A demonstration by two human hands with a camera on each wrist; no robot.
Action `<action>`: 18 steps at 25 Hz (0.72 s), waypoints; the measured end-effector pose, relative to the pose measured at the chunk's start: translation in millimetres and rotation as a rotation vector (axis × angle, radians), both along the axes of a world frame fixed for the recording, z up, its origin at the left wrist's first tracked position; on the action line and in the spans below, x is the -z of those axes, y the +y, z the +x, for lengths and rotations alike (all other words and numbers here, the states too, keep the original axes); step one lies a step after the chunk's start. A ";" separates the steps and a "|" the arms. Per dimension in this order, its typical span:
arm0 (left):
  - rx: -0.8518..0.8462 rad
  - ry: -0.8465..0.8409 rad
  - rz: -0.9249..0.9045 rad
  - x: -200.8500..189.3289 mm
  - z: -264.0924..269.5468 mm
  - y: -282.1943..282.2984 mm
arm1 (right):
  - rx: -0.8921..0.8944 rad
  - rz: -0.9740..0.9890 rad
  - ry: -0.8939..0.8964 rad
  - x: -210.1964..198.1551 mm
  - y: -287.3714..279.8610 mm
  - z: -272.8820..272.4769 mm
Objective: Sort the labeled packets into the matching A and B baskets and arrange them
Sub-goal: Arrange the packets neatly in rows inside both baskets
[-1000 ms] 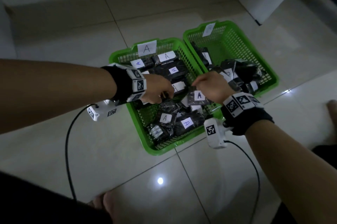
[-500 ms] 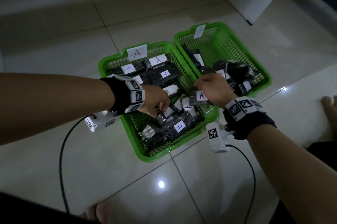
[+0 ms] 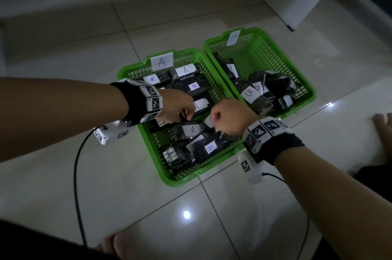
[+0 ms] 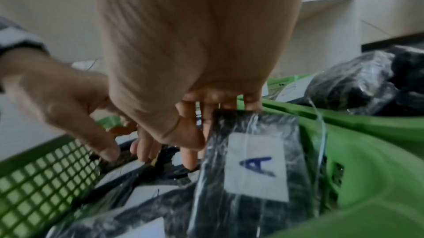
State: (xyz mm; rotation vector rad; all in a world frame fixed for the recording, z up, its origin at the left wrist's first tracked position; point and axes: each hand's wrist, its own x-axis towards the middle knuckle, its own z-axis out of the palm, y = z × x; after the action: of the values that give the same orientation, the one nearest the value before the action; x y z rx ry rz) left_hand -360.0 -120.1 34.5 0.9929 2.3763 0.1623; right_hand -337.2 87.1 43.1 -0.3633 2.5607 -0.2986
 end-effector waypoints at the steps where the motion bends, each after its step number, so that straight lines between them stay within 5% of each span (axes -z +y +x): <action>1: -0.023 -0.027 -0.008 -0.9 1.8 4.2 | -0.023 0.021 -0.069 -1.9 -3.5 3.5; 6: -0.335 -0.094 0.104 -9.3 -0.9 4.7 | -0.249 0.208 -0.144 -1.0 -4.2 10.9; 11: -0.685 -0.335 0.376 -18.7 -24.4 -20.8 | 0.102 -0.236 -0.351 -17.6 7.4 0.7; 14: -0.659 -0.553 0.383 -19.7 -23.1 -26.1 | 0.180 -0.344 -0.317 -19.4 -1.5 -3.8; 18: -0.549 -0.518 0.303 -10.1 -15.8 -34.0 | 0.282 -0.529 -0.234 -14.7 -19.6 -10.8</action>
State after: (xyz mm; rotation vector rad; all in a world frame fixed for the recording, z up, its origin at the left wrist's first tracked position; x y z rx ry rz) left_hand -375.9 -154.1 44.6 0.3252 2.1006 0.8898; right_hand -348.0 67.6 57.8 -0.1385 2.2679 -1.0661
